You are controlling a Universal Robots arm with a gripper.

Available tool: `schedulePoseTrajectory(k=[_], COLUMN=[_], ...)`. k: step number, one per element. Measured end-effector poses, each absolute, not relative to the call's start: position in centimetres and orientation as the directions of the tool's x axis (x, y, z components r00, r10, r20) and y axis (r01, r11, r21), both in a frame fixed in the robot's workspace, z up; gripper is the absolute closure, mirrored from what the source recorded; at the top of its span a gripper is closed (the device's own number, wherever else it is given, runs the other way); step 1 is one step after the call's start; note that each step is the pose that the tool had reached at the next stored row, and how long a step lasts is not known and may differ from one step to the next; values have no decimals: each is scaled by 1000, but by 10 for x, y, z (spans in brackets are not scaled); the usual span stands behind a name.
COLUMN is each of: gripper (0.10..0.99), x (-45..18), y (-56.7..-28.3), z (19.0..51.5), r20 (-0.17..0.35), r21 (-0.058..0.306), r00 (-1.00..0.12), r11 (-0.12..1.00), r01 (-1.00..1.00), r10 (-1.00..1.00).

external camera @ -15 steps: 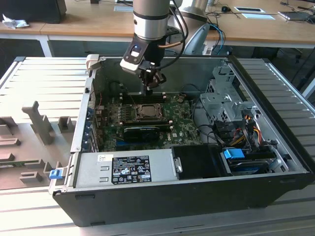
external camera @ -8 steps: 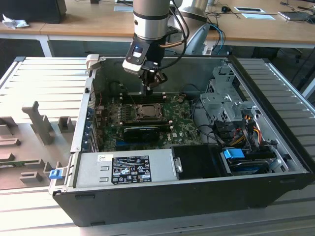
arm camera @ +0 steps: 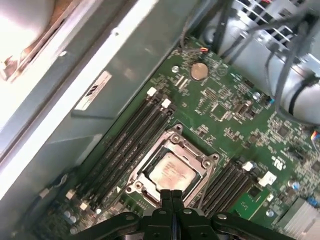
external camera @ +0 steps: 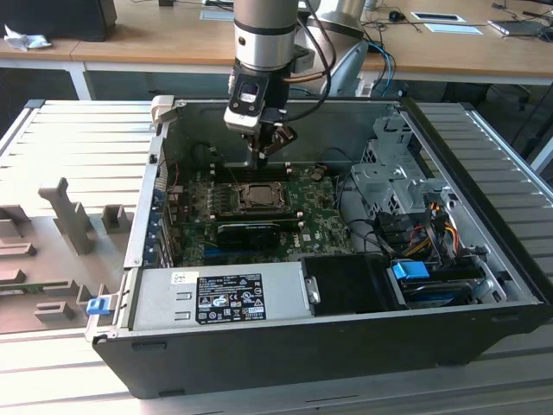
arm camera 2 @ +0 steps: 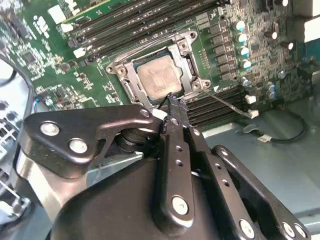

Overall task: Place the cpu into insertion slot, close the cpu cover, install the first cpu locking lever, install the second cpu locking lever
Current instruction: 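Install the first cpu locking lever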

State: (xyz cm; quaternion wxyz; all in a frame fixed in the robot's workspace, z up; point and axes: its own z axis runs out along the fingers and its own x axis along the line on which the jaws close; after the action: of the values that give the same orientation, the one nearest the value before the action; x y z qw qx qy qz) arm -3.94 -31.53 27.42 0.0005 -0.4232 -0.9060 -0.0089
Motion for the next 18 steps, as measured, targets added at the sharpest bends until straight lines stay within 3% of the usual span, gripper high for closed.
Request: schedulePoseTrajectory(k=[3,18], gripper=[980,980], x=[-39,-40], y=[-315,-315], z=[274,269], r20=[8,8], r21=[16,16], r00=[-715,-881], r11=[715,881], r01=[699,473], r10=[699,473])
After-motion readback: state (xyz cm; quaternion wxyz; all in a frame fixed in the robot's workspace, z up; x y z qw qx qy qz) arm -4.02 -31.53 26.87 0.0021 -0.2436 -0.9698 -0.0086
